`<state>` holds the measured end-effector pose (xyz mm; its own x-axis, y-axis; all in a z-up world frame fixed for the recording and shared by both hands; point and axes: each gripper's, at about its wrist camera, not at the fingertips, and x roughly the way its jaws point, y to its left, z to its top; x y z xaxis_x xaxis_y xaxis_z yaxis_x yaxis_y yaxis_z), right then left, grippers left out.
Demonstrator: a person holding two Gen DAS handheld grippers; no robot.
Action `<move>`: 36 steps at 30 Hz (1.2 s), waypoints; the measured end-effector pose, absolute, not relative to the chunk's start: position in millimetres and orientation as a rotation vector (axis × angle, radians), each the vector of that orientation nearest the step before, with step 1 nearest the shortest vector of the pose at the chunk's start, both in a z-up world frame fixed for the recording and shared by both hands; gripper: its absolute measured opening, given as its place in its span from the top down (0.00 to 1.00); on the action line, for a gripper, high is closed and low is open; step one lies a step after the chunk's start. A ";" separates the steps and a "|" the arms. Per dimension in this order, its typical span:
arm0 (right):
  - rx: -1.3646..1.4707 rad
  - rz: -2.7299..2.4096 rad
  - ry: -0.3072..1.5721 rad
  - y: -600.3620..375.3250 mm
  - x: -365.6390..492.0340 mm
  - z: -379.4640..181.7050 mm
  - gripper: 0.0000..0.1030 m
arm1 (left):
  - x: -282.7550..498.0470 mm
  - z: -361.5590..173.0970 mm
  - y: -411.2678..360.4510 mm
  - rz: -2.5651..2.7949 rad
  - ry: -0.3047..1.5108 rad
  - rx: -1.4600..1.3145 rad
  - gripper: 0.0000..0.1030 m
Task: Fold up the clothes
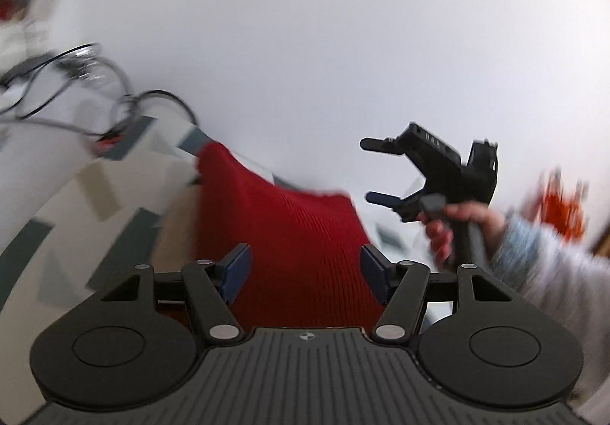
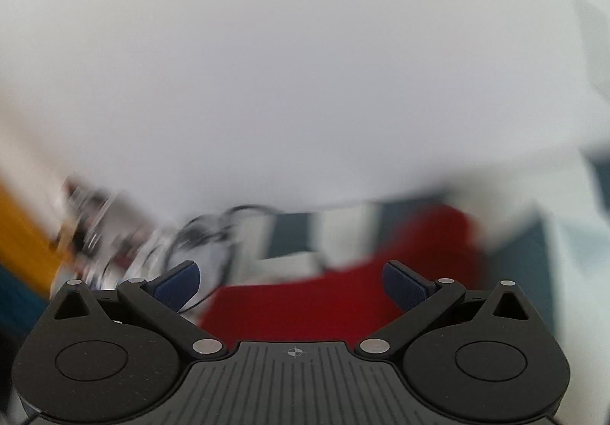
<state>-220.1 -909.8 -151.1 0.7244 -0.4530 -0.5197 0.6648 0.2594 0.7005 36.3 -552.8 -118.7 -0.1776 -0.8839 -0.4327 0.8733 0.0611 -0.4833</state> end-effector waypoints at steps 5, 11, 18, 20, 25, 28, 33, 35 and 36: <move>1.155 -0.787 0.249 -907.1 -251.8 -195.3 0.01 | 26.3 -137.9 -563.7 -1.488 0.873 0.051 0.38; 1.239 -0.766 0.217 -928.6 -240.1 -232.7 0.03 | 21.1 -151.1 -577.7 -1.431 0.896 0.114 0.39; 1.310 -0.725 0.194 -945.6 -209.0 -254.4 0.58 | 12.2 -153.3 -586.1 -1.380 0.869 0.184 0.40; 1.271 -0.750 0.218 -942.6 -202.0 -253.2 0.66 | 11.8 -153.7 -589.1 -1.374 0.865 0.207 0.40; 1.288 -0.812 0.132 -913.2 -221.4 -254.0 0.74 | 17.1 -154.5 -597.4 -1.375 0.862 0.242 0.40; 1.322 -0.861 0.084 -888.5 -251.1 -255.9 0.75 | 23.2 -154.3 -607.2 -1.400 0.862 0.270 0.40; 1.412 -0.921 0.006 -818.6 -305.5 -260.5 0.76 | 31.7 -155.2 -634.3 -1.483 0.880 0.316 0.40; 1.450 -0.940 -0.014 -787.5 -321.4 -261.0 0.76 | 29.5 -155.0 -649.6 -1.534 0.882 0.357 0.40; 1.482 -0.949 -0.030 -773.1 -327.5 -261.6 0.76 | 27.0 -155.1 -657.9 -1.562 0.879 0.382 0.40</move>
